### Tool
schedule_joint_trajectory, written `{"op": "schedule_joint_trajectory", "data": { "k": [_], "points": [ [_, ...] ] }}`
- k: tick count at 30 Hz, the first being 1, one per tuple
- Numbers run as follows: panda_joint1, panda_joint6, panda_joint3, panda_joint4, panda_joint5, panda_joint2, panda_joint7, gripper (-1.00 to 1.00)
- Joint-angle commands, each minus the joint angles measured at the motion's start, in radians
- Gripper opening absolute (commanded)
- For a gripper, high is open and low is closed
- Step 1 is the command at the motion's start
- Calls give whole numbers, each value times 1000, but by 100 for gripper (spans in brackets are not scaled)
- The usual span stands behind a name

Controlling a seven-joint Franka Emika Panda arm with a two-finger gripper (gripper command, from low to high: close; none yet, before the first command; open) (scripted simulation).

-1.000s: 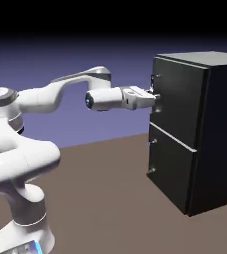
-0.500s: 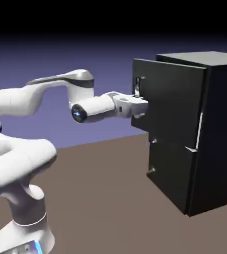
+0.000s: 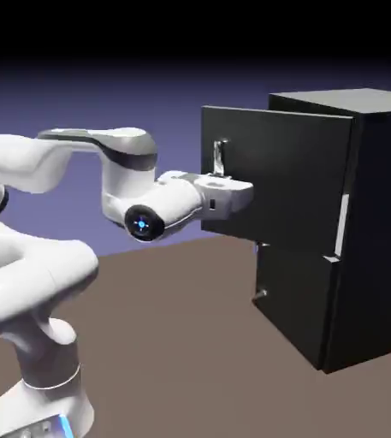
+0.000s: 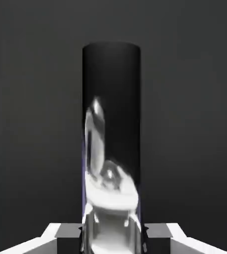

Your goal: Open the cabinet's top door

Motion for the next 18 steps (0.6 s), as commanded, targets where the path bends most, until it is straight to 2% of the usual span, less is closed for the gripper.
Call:
{"op": "schedule_joint_trajectory", "data": {
  "k": [1,11,18],
  "points": [
    [-22,-42,-21,0,-31,17,-16,-100],
    [-297,-453,-170,110,-425,307,-257,-100],
    [-438,-597,-176,274,-703,561,-444,-100]
  ]
}}
